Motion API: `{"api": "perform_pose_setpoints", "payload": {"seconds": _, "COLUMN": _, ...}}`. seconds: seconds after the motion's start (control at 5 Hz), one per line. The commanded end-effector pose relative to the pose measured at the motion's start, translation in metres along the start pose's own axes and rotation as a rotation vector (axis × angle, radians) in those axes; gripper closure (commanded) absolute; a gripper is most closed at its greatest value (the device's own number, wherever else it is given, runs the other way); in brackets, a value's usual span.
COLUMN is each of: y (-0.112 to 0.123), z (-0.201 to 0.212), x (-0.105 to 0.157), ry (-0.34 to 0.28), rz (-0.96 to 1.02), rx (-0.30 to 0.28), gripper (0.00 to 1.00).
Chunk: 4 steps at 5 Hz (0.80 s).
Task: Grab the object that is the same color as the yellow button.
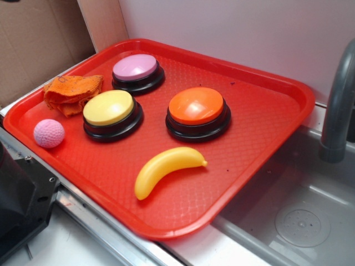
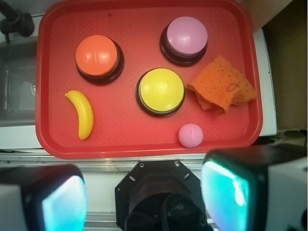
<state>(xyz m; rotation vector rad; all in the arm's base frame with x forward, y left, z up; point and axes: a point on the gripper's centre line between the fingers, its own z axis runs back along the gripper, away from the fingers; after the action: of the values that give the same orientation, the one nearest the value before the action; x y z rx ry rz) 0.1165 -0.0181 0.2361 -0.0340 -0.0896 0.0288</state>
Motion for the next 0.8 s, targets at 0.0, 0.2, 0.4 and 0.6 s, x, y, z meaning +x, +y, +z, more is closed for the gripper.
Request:
{"api": "perform_pose_setpoints", "payload": {"seconds": 0.0, "y": 0.000, "z": 0.000, "x": 0.000, "ry": 0.000, "rz": 0.000, "rx": 0.000, "gripper": 0.00}}
{"api": "perform_pose_setpoints", "payload": {"seconds": 0.2, "y": -0.004, "z": -0.017, "x": 0.011, "ry": -0.016, "rz": -0.053, "rx": -0.016, "gripper": 0.00}}
{"api": "perform_pose_setpoints", "payload": {"seconds": 0.4, "y": -0.012, "z": -0.042, "x": 0.027, "ry": -0.026, "rz": -0.070, "rx": -0.046, "gripper": 0.00}}
{"api": "perform_pose_setpoints", "payload": {"seconds": 0.6, "y": -0.028, "z": -0.070, "x": 0.041, "ry": -0.072, "rz": -0.031, "rx": -0.052, "gripper": 0.00}}
